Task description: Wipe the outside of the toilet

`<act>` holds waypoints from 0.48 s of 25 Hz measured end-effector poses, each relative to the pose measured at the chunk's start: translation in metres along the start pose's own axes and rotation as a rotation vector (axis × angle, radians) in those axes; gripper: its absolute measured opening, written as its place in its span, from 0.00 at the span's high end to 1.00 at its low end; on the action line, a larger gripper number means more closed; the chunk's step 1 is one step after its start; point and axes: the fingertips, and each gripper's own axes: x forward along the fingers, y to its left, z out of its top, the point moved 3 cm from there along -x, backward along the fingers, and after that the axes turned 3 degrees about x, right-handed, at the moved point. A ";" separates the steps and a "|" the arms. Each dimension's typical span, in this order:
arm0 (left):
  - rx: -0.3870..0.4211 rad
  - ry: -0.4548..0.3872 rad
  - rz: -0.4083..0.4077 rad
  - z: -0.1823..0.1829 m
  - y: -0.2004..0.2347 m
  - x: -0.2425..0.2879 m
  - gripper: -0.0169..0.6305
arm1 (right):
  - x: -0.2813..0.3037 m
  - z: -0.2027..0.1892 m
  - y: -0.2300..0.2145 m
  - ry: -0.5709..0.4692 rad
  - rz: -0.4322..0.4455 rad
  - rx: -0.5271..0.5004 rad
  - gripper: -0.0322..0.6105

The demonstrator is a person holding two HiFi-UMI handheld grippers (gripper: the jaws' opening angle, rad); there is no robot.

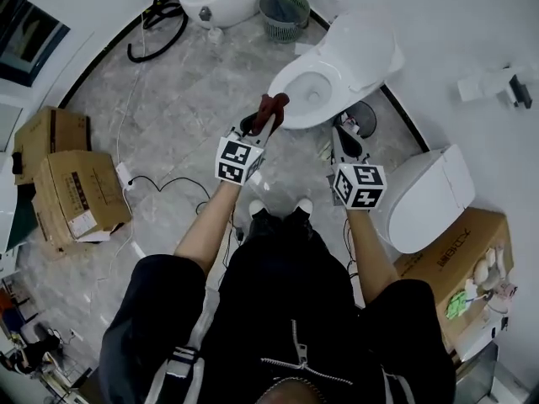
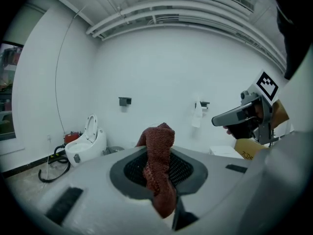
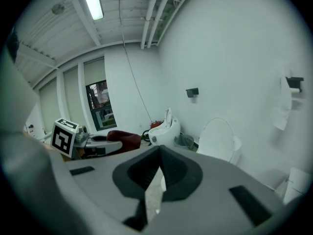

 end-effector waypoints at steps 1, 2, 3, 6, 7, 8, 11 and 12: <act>0.004 -0.015 -0.002 0.012 -0.007 0.002 0.87 | -0.007 0.006 -0.003 -0.014 0.005 -0.003 0.95; 0.009 -0.031 -0.006 0.024 -0.014 0.003 0.87 | -0.014 0.012 -0.006 -0.028 0.009 -0.009 0.95; 0.015 -0.046 -0.012 0.036 -0.022 0.004 0.87 | -0.021 0.017 -0.009 -0.043 0.012 -0.014 0.95; 0.047 -0.093 -0.033 0.069 -0.039 0.005 0.87 | -0.038 0.029 -0.015 -0.086 0.005 -0.015 0.95; 0.057 -0.107 -0.035 0.078 -0.043 0.005 0.87 | -0.042 0.031 -0.018 -0.099 -0.002 -0.009 0.95; 0.062 -0.117 -0.037 0.085 -0.048 0.005 0.87 | -0.046 0.032 -0.020 -0.110 -0.010 0.000 0.95; 0.064 -0.136 -0.042 0.100 -0.060 0.005 0.87 | -0.057 0.042 -0.030 -0.153 -0.030 0.017 0.95; 0.063 -0.140 -0.043 0.104 -0.064 0.005 0.87 | -0.060 0.047 -0.033 -0.169 -0.034 0.016 0.95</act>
